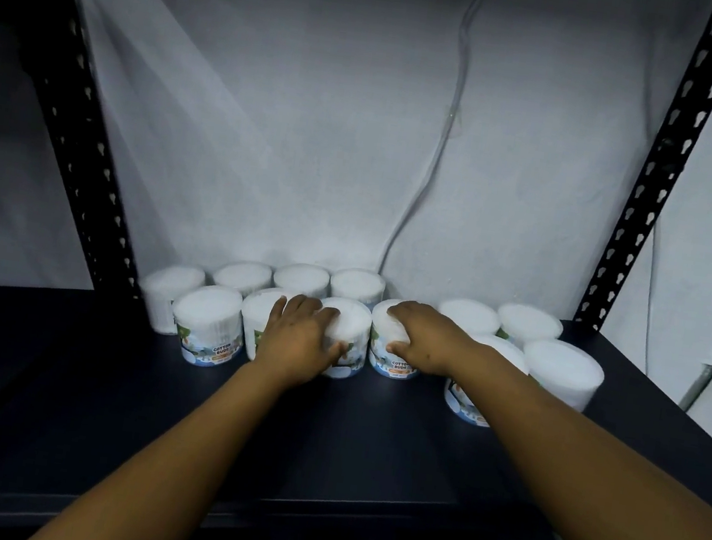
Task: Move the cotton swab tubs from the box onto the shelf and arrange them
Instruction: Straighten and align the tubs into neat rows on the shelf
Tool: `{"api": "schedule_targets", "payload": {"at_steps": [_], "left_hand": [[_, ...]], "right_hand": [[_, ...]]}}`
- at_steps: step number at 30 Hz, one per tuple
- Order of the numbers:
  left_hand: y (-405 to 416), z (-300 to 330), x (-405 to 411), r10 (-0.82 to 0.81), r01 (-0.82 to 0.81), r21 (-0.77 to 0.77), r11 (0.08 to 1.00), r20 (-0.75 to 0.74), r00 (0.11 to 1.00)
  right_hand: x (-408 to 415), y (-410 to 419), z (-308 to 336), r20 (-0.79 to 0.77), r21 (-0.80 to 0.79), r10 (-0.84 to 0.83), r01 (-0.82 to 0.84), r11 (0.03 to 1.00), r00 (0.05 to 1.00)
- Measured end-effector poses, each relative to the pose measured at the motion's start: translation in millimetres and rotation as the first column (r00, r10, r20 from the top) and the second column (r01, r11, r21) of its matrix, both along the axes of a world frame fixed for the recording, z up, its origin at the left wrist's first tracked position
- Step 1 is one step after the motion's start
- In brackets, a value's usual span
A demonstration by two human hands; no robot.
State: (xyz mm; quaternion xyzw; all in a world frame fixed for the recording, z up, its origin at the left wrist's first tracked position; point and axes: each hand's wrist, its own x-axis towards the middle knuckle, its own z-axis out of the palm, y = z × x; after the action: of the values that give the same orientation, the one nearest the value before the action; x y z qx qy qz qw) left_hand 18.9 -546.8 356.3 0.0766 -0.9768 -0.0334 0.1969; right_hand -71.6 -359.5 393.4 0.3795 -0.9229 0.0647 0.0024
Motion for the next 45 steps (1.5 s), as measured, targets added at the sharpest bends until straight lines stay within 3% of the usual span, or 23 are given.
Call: {"api": "schedule_targets", "payload": {"at_steps": [36, 45], "left_hand": [[2.4, 2.1, -9.9, -0.047, 0.047, 0.034, 0.998, 0.011, 0.999], [10.1, 1.2, -12.6, 0.052, -0.052, -0.032, 0.998, -0.025, 0.998]], "right_hand": [[-11.8, 8.8, 0.9, 0.034, -0.017, -0.02, 0.021, 1.0, 0.999], [-7.7, 8.2, -0.6, -0.004, -0.034, -0.049, 0.049, 0.998, 0.999]]}}
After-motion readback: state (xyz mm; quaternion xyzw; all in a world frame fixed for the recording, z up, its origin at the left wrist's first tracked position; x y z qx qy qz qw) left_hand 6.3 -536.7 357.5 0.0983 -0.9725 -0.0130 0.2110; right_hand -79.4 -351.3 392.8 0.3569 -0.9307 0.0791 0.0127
